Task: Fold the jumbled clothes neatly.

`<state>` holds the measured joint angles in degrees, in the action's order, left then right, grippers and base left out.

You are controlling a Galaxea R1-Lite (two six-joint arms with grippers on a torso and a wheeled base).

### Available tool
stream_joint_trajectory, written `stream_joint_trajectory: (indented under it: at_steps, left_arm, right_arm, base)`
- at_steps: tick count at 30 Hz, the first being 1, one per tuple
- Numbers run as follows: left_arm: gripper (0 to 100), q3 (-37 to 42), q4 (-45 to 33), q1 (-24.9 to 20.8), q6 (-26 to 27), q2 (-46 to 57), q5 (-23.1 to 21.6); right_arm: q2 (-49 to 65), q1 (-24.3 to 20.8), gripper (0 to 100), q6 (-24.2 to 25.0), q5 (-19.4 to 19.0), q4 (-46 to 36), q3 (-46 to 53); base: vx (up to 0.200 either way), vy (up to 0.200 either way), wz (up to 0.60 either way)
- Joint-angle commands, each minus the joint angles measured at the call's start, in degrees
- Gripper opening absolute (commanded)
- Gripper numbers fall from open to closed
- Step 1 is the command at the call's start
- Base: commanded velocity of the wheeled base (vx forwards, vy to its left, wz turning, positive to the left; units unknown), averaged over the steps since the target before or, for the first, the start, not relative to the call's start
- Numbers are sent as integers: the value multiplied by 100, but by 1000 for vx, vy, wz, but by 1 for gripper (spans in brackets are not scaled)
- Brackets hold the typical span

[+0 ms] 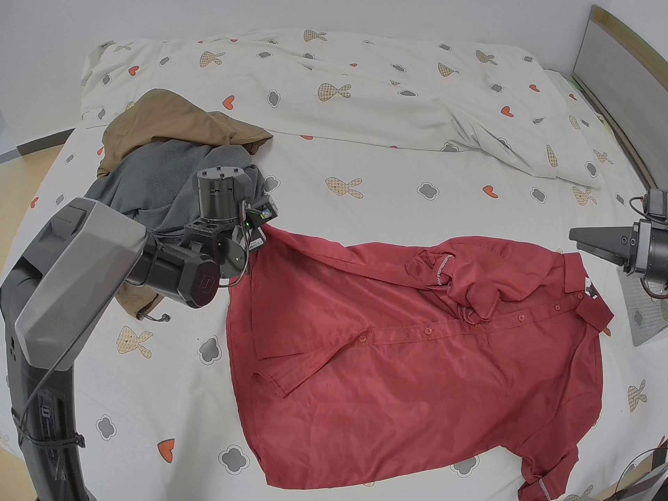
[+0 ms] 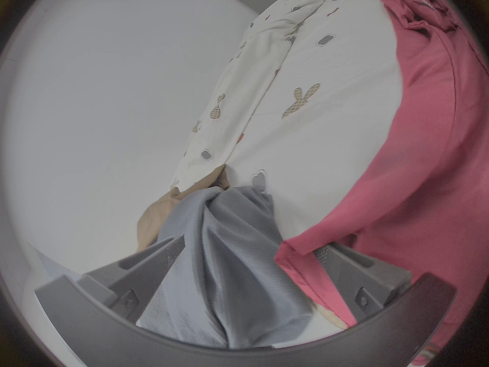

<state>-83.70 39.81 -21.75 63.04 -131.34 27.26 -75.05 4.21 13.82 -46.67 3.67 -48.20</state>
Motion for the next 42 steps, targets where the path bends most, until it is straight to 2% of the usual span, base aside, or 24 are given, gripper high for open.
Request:
stream_joint_trajectory:
  at_steps: [1,7,13,18,20,21,22,23,27,30,32,33,34,36,38,40,42]
  left_arm:
    - [100,-489,26,118,262,-339,69]
    - [100,-1228,62,364,429,-867,104]
    - [100,-1166,281,382,402,-630,104]
    - [100,-296,527,373,323,161,104]
    - [100,354,571,347,139,706,104]
    - [100,354,571,347,139,706,104]
    - [100,820,510,329,-2,1128,104]
    - [100,1031,483,329,-37,1313,104]
    - [100,1875,211,382,-107,2051,104]
    - [100,2156,-132,461,-424,2614,104]
    - [100,2235,-694,461,-819,2992,104]
    - [100,2262,-1222,461,-1127,3238,104]
    - [100,2262,-1222,461,-1127,3238,104]
    - [100,2191,-2795,443,-1909,3774,-63]
    - [100,2016,-3735,426,-2665,3950,-520]
    - [100,1857,-4342,426,-3228,4029,-942]
    - [100,1646,-5071,487,-4063,4169,-1654]
  right_arm:
    - [-10,-16,100,-3,-9,2,21]
    - [-1,-51,100,-3,0,2,21]
    - [-45,-51,100,-3,0,2,21]
    - [-72,-78,100,41,52,-7,-23]
    - [-195,-166,100,50,439,-33,-75]
    - [-195,-166,100,50,439,-33,-75]
    - [-344,-429,100,59,1045,-59,-137]
    - [-441,-605,100,59,1450,-68,-146]
    - [-1179,-1590,100,50,3489,2,-181]
    - [-1970,-2205,100,6,4526,20,-357]
    - [-2392,-2530,100,-3,4974,64,-488]
    - [-2664,-2723,100,-11,5247,152,-559]
    - [-2664,-2723,100,-11,5247,152,-559]
    - [-3350,-3040,100,-205,5862,442,-814]
    - [-3710,-3084,100,-504,6240,521,-998]
    - [-3939,-3136,100,-679,6574,521,-1130]
    - [-4097,-3207,100,-732,6890,530,-1323]
  base:
    - [0,0,0]
    - [0,0,0]
    - [0,0,0]
    - [0,0,0]
    - [0,0,0]
    - [0,0,0]
    - [0,0,0]
    - [0,0,0]
    - [0,0,0]
    - [0,0,0]
    - [0,0,0]
    - [0,0,0]
    - [0,0,0]
    - [0,0,0]
    - [0,0,0]
    - [0,0,0]
    - [0,0,0]
